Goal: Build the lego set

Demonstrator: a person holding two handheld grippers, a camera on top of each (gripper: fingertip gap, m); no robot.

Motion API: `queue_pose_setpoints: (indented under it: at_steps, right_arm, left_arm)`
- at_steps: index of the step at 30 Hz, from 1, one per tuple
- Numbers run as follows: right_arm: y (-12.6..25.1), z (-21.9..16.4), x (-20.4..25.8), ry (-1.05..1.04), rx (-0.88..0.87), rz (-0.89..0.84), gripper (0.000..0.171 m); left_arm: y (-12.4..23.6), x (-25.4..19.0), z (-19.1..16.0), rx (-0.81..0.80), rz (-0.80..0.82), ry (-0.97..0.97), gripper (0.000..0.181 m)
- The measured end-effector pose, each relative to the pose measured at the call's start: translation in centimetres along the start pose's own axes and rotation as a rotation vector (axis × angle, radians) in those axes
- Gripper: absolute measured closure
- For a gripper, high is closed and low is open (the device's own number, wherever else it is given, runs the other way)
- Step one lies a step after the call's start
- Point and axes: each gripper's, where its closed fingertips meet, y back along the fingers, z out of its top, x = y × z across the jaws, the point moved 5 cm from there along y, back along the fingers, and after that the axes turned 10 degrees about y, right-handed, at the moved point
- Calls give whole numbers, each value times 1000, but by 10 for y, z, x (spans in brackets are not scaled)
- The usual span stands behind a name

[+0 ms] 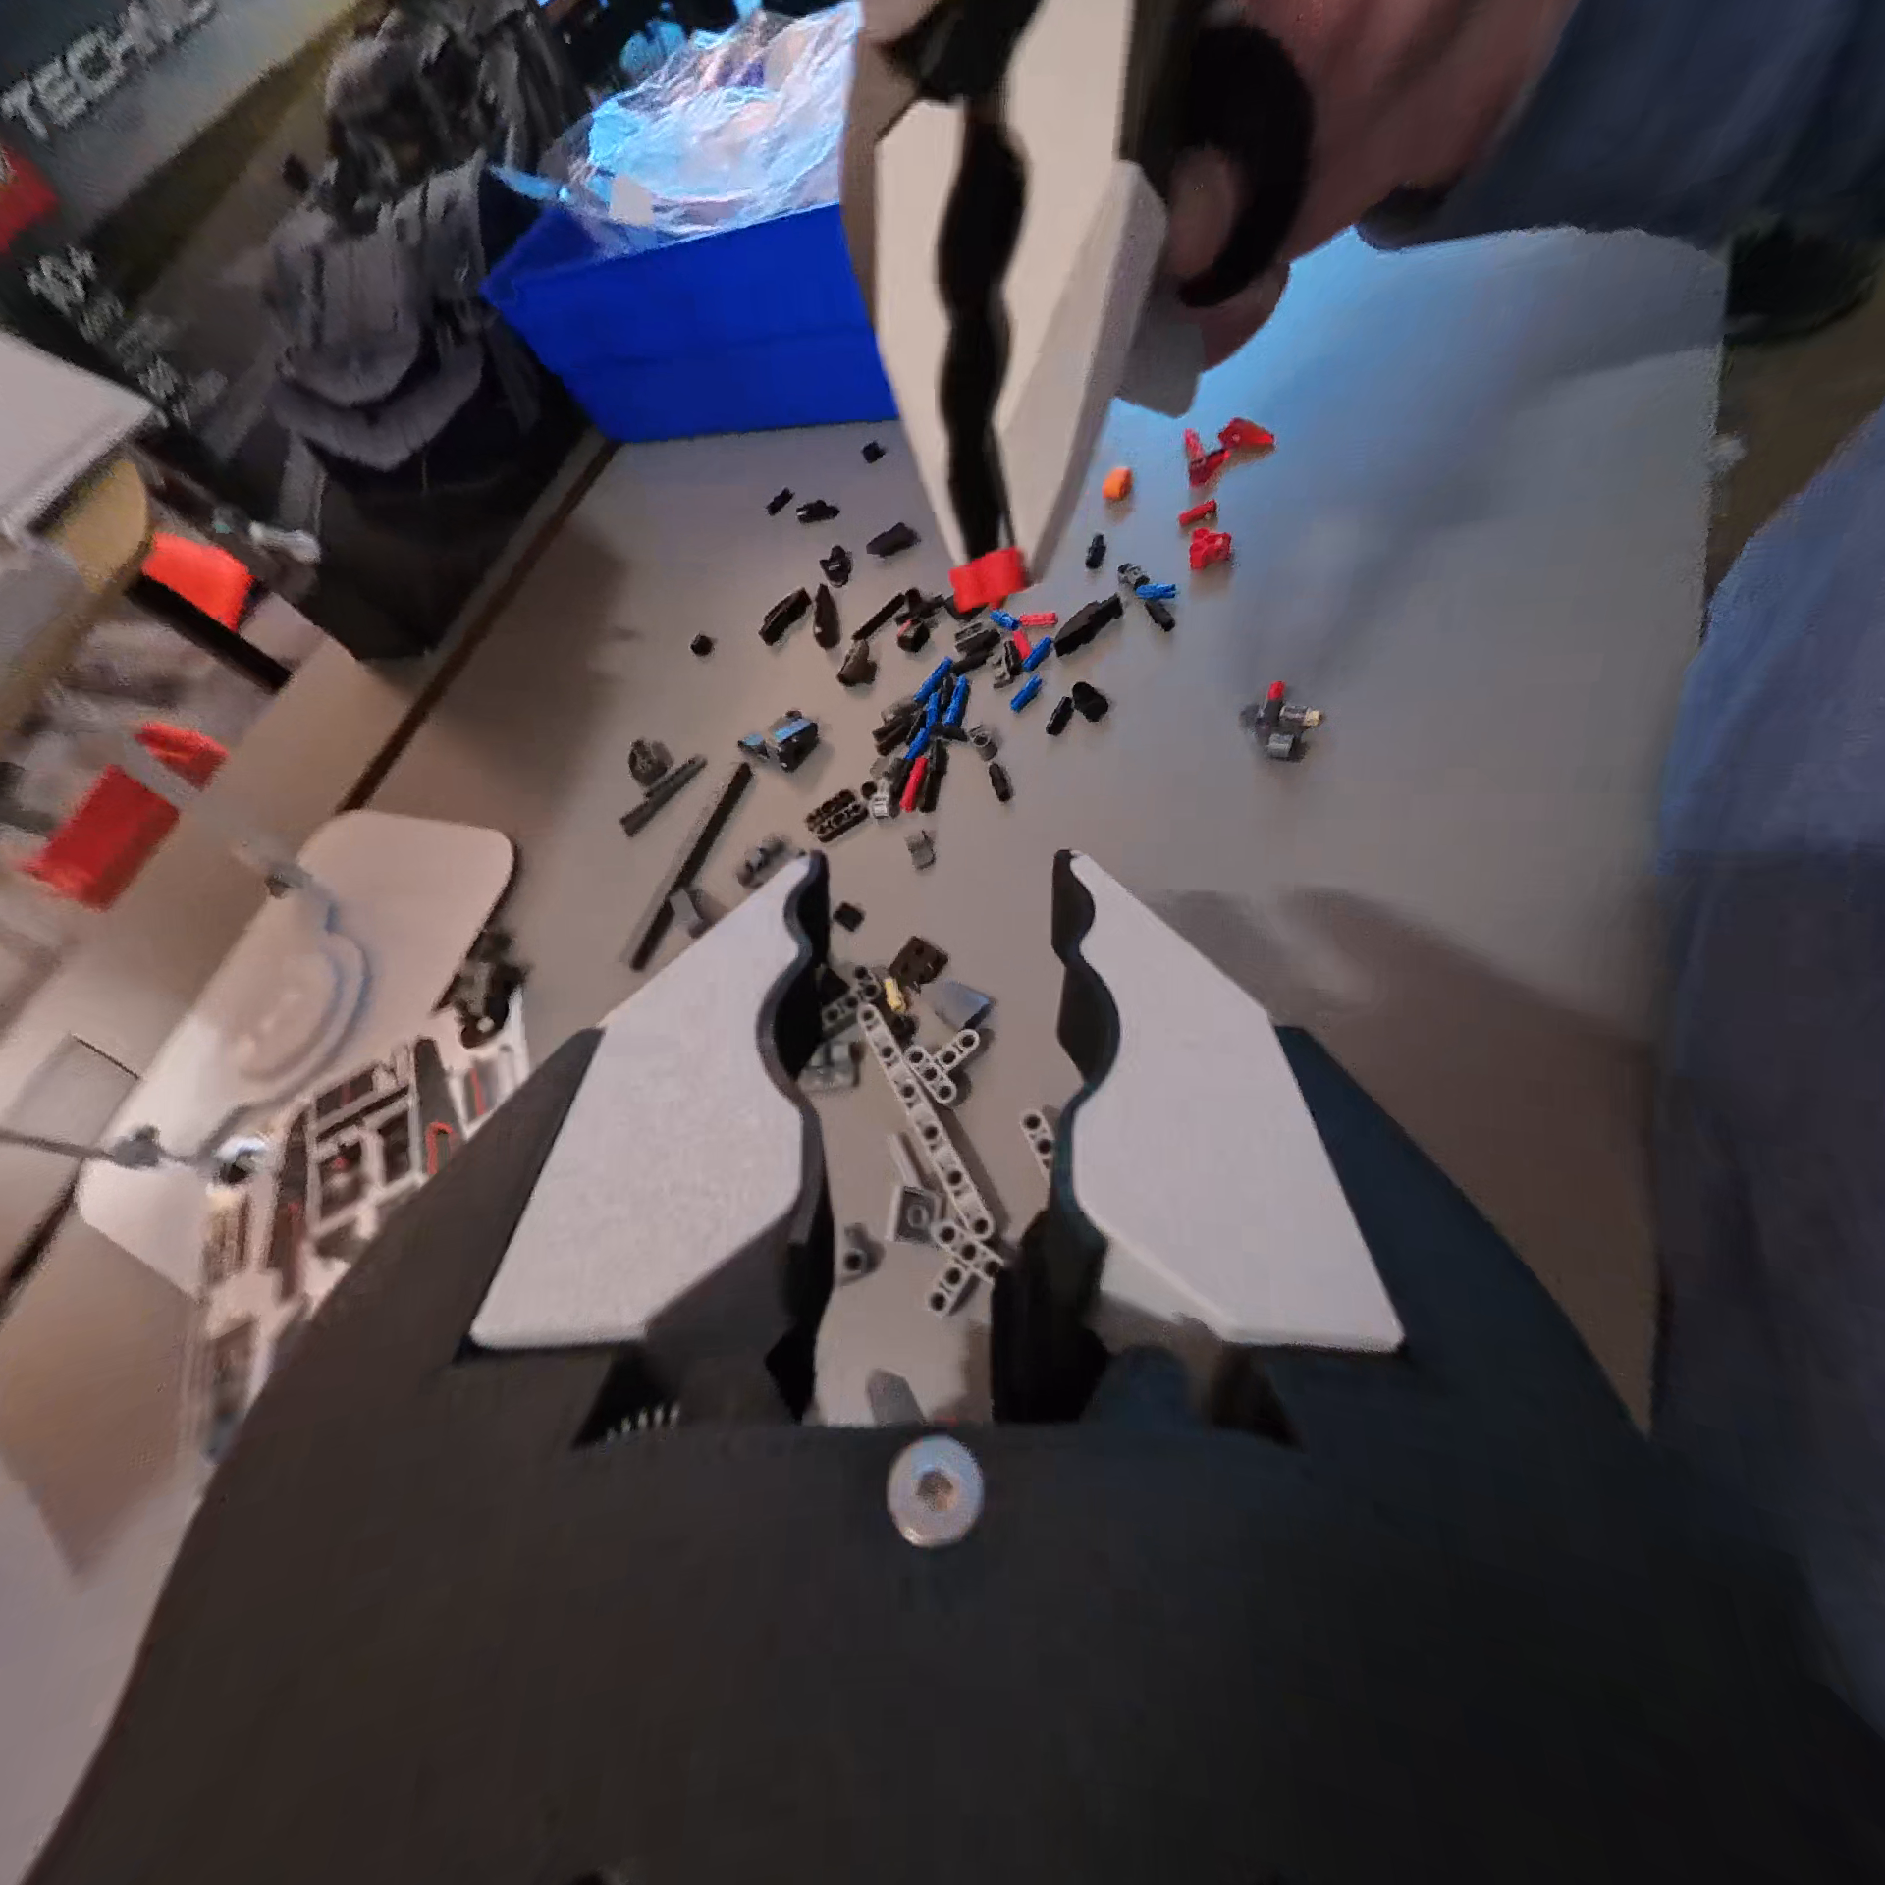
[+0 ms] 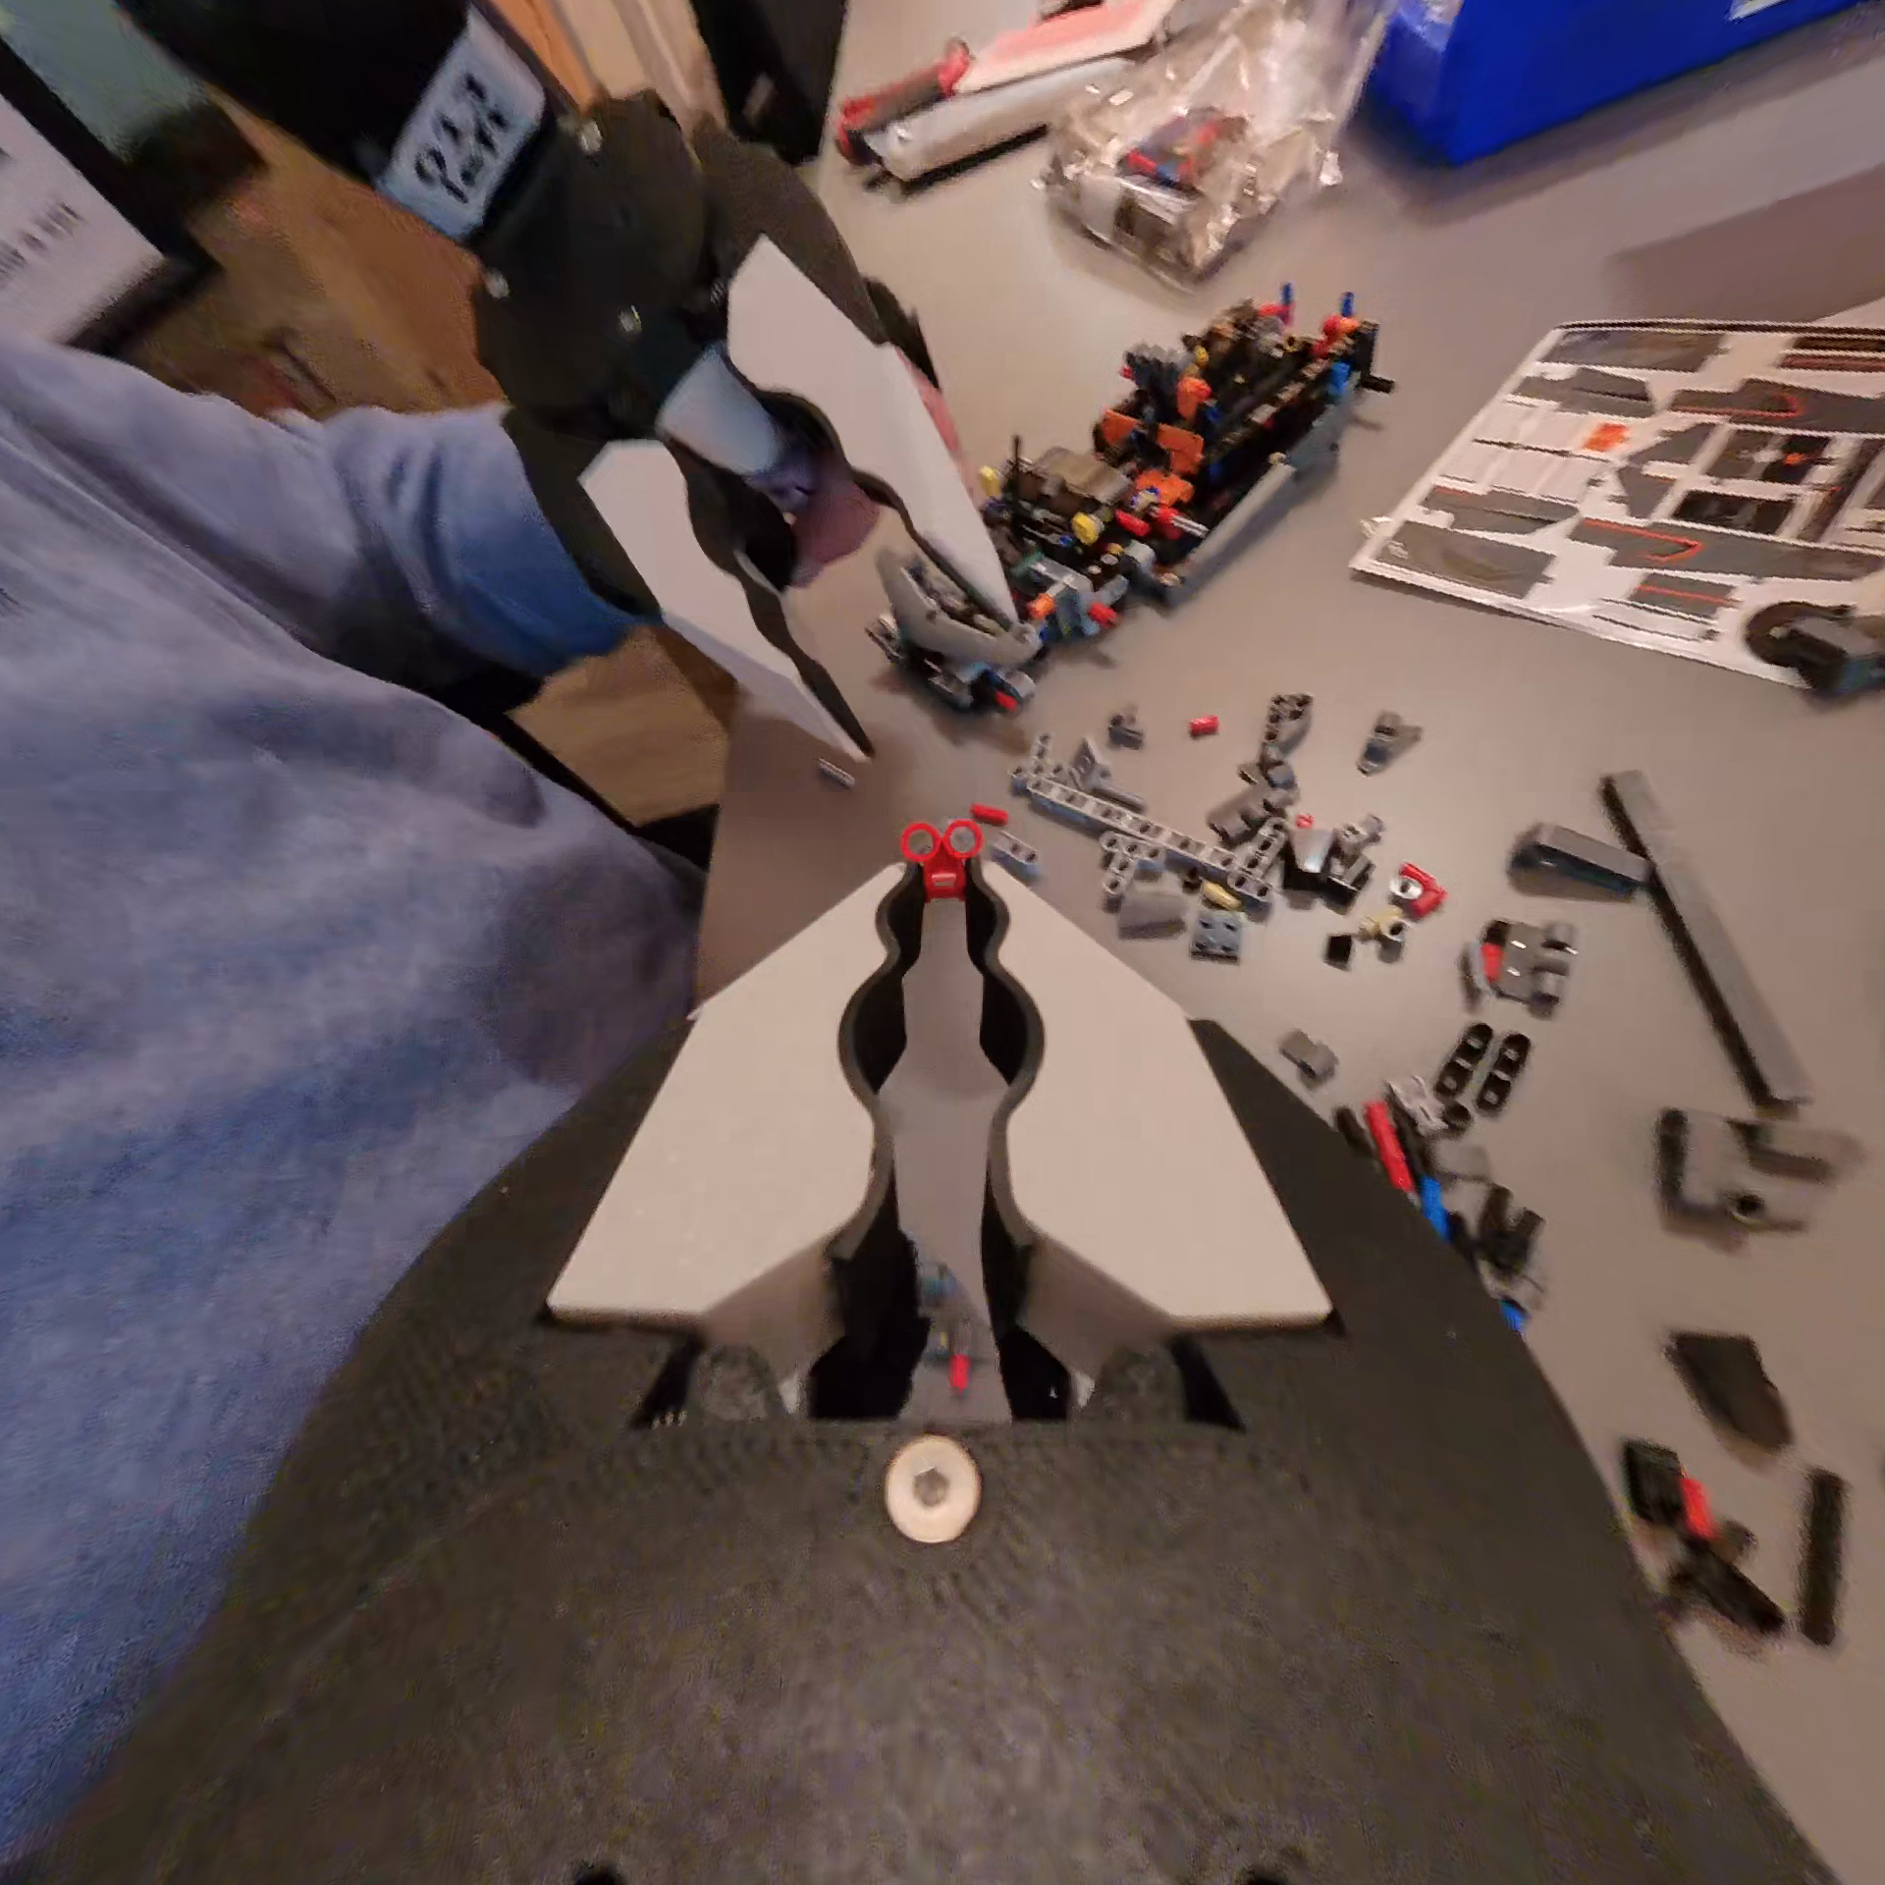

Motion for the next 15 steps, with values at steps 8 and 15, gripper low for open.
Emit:
queue_pose_setpoints:
  at_steps: [8, 15]
  right_arm:
    - [-8, 10, -7, -147, -97, 207, 166]
    - [-15, 8, -7, -192, -98, 336, 166]
  left_arm:
    - [-6, 6, 22, -87, 17, -100, 148]
    - [-11, 0, 29, -103, -6, -210, 147]
